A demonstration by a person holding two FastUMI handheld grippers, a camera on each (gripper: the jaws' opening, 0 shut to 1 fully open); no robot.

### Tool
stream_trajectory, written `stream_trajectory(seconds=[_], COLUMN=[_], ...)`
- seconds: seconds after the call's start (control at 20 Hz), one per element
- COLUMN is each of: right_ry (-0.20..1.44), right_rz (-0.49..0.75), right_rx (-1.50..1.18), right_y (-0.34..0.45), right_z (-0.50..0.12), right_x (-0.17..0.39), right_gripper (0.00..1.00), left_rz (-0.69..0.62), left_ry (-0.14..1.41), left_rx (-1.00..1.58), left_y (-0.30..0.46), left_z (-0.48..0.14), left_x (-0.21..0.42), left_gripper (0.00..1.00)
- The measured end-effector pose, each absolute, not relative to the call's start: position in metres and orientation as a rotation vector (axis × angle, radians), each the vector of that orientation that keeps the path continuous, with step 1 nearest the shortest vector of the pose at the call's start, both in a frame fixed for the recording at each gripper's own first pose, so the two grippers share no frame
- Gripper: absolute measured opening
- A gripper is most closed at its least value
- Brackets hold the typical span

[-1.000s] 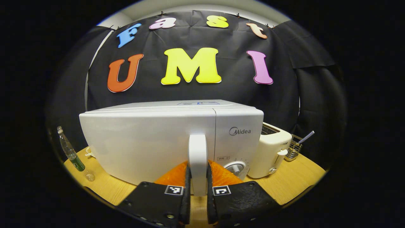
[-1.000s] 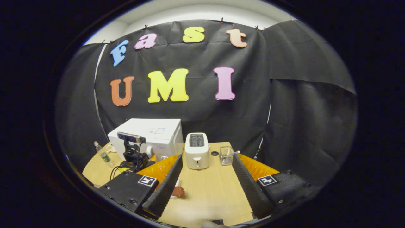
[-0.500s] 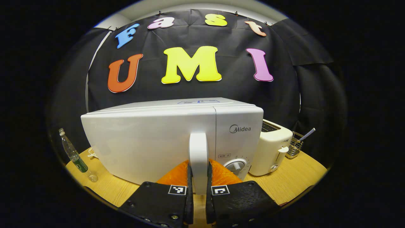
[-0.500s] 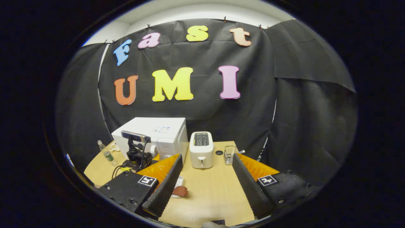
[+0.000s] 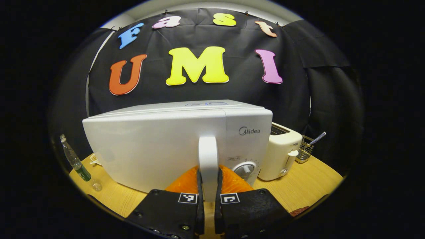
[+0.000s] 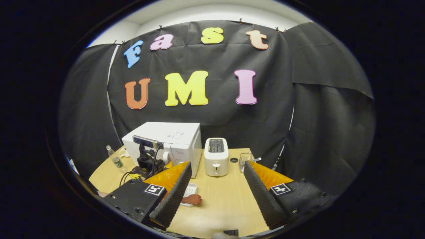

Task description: Open the microwave oven with the left hand, put the food in, and close the microwave oven.

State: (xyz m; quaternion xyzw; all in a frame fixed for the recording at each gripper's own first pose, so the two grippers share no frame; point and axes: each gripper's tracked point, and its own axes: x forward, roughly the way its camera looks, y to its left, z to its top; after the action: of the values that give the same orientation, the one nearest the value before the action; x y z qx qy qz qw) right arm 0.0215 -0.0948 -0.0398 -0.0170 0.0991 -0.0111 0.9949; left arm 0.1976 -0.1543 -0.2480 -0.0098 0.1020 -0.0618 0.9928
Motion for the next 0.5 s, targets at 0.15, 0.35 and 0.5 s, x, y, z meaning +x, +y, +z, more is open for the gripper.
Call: stream_trajectory(seconds=[0.15,0.35,0.5], right_ry=[0.203,0.222,0.22], right_rz=[-0.008,0.061,0.113], right_rx=[-0.052,-0.047,-0.055], right_y=[-0.085,-0.052,-0.025], right_z=[-0.045,-0.059,-0.063], right_x=[0.018,0.017,0.013], right_gripper=[1.0,1.0,1.0], left_rz=[-0.151,-0.159,-0.147], left_ry=[0.18,0.241,0.26], left_rx=[0.017,0.0,0.021], left_y=[-0.145,-0.124,-0.1], left_z=[-0.251,-0.256,-0.257], left_x=[0.166,0.118,0.084], left_gripper=[0.12,0.12,0.17])
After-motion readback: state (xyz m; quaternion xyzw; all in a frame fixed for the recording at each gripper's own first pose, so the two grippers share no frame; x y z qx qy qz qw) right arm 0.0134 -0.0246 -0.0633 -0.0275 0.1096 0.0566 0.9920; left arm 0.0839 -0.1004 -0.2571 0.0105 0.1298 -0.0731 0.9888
